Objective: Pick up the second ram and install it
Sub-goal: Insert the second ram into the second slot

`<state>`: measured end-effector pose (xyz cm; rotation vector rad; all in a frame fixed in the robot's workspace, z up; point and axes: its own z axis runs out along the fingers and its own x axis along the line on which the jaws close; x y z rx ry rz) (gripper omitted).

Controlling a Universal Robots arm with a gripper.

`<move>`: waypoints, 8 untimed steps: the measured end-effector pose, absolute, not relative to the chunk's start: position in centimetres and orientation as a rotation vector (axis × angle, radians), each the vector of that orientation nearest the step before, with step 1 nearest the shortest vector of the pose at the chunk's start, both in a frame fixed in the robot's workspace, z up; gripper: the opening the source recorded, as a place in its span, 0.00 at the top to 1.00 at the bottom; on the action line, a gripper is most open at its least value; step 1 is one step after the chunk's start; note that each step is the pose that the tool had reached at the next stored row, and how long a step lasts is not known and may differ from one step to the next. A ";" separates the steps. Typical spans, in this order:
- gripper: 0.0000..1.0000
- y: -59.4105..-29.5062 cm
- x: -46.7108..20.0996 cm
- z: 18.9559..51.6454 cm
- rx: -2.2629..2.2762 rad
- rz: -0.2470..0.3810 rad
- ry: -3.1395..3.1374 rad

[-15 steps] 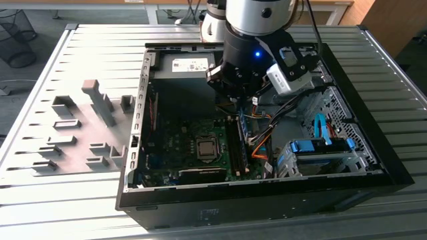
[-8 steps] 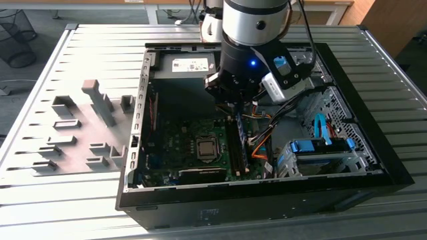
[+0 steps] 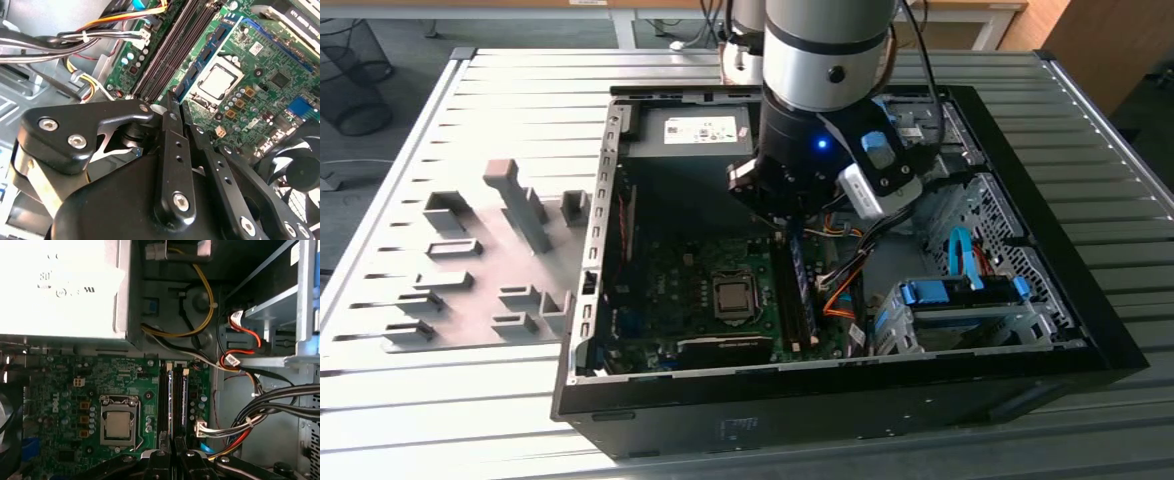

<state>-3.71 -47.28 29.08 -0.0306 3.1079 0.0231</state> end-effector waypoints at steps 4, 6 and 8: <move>0.86 -47.5 -3.7 28.4 -0.015 0.023 3.108; 0.86 -47.5 -3.7 28.0 -0.012 0.023 3.108; 0.86 -47.5 -3.7 27.7 -0.007 0.023 3.108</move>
